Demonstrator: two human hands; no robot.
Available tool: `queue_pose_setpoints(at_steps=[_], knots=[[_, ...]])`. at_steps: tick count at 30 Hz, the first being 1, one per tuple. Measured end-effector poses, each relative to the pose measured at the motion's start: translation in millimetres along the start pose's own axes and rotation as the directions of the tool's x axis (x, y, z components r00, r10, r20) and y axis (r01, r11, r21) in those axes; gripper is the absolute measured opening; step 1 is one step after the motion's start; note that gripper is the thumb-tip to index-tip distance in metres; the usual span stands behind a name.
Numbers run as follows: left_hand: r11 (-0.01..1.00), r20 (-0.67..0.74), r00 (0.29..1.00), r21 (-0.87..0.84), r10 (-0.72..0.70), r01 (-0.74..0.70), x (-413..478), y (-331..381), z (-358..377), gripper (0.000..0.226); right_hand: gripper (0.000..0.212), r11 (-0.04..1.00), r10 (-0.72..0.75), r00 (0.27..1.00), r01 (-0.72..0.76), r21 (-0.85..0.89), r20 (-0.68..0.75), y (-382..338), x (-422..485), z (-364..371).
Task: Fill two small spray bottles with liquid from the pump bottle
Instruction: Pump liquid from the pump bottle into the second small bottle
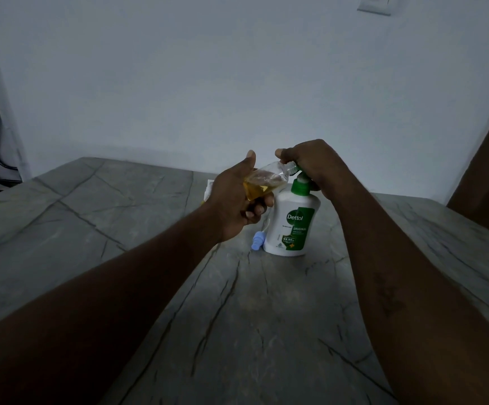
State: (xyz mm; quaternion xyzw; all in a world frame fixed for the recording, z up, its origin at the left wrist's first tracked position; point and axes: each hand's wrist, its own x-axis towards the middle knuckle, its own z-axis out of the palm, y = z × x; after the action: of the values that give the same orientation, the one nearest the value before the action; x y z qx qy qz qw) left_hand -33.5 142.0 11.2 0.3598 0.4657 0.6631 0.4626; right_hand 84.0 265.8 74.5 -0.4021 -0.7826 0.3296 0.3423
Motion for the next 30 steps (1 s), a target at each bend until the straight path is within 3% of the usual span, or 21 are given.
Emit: queue_pose_setpoints(at_steps=[7, 12, 30], knots=[[1.0, 0.007, 1.0, 0.016, -0.006, 0.006, 1.5, -0.4, -1.9, 0.07, 0.043, 0.997, -0.037, 0.999, 0.036, -0.066, -0.024, 1.3, 1.6, 1.0], [1.0, 0.028, 1.0, 0.003, -0.002, 0.002, 0.8, 0.8, -0.9, 0.069, 0.038, 0.992, -0.089, 0.995, 0.086, -0.088, -0.039, -3.0, 0.2, -3.6], [1.0, -0.005, 1.0, 0.013, -0.014, 0.014, 0.0, -0.1, -2.0, 0.071, 0.033, 1.0, 0.015, 1.0, -0.015, 0.006, 0.015, 2.1, -0.8, 1.8]])
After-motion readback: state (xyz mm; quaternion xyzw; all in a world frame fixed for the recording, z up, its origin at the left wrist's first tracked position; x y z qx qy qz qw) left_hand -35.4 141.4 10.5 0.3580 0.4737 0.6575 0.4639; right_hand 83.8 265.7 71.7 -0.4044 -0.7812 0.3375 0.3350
